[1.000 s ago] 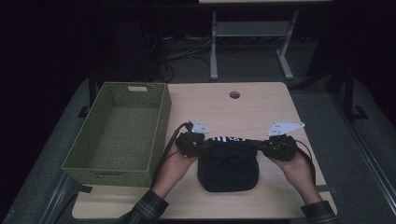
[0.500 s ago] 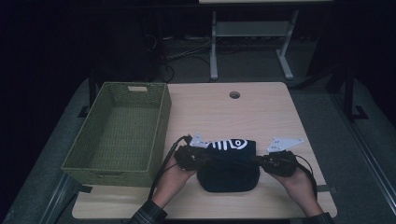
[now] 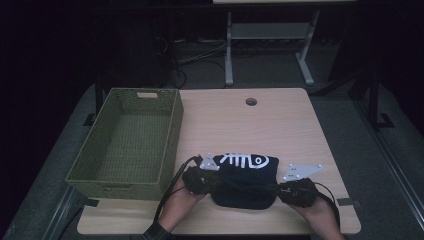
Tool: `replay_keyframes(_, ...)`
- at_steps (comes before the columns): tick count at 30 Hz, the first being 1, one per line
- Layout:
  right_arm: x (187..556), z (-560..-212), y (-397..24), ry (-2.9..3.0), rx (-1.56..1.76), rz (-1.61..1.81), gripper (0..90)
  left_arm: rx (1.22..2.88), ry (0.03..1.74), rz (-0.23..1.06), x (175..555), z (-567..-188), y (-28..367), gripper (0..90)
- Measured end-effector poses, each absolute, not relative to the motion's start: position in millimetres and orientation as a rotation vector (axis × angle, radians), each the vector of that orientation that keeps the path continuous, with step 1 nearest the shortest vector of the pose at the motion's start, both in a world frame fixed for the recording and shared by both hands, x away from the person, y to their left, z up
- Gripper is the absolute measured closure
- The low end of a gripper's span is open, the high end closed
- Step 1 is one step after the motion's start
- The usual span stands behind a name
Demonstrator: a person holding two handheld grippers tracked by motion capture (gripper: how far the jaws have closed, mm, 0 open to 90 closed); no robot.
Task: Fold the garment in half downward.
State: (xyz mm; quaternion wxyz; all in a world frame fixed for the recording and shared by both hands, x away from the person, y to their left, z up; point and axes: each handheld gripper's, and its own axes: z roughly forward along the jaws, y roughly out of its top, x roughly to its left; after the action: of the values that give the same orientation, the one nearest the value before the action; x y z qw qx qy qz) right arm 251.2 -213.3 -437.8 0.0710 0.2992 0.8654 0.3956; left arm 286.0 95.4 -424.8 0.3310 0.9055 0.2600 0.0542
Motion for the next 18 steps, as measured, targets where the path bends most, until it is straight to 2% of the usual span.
replay_keyframes(4,247.9,-434.1,-216.0,2.581,0.895,1.248,73.2,2.351,0.668,0.149,281.8,-417.1,99.6,67.6)
replay_keyframes(6,247.0,-427.0,-218.7,2.550,0.899,1.285,71.4,2.327,0.663,0.158,281.0,-409.6,102.8,64.8)
replay_keyframes(14,253.3,-404.5,-226.6,2.463,0.875,1.348,71.1,2.248,0.643,0.188,285.4,-383.6,107.7,62.4)
replay_keyframes(18,261.2,-400.0,-226.3,2.443,0.870,1.343,74.8,2.235,0.631,0.220,292.9,-374.3,104.1,64.3)
